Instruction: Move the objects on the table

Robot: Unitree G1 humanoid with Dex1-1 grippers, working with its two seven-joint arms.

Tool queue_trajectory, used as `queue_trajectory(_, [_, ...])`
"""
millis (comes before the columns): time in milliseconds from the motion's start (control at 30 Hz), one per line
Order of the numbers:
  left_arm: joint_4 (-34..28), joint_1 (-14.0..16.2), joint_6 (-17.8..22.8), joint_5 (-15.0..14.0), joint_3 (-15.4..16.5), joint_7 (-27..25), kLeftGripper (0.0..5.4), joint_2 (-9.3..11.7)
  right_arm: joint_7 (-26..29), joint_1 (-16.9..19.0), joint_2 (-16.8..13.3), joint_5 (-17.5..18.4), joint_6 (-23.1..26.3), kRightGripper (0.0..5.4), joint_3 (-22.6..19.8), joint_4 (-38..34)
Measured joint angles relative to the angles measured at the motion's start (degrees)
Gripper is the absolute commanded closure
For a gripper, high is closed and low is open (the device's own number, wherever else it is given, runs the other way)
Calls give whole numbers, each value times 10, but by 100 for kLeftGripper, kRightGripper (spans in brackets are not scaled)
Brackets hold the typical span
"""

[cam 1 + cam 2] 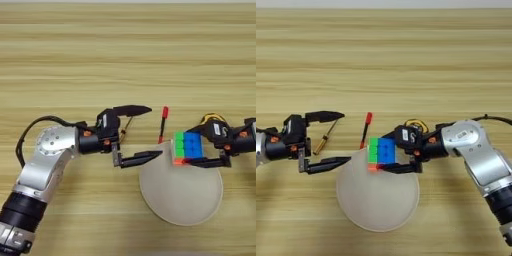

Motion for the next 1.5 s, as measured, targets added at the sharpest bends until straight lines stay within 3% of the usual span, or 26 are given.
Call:
queue_trajectory(633, [14, -3, -1, 14, -31, -4, 0, -25, 16, -27, 0, 14, 21, 208, 7, -70])
queue_trajectory(1300, [39, -8, -14, 26, -32, -6, 0, -33, 16, -40, 2, 29, 41, 208, 11, -95])
queue_trajectory(1500, [42, -8, -15, 26, -33, -6, 52, -34, 15, -40, 4, 33, 42, 208, 15, -101])
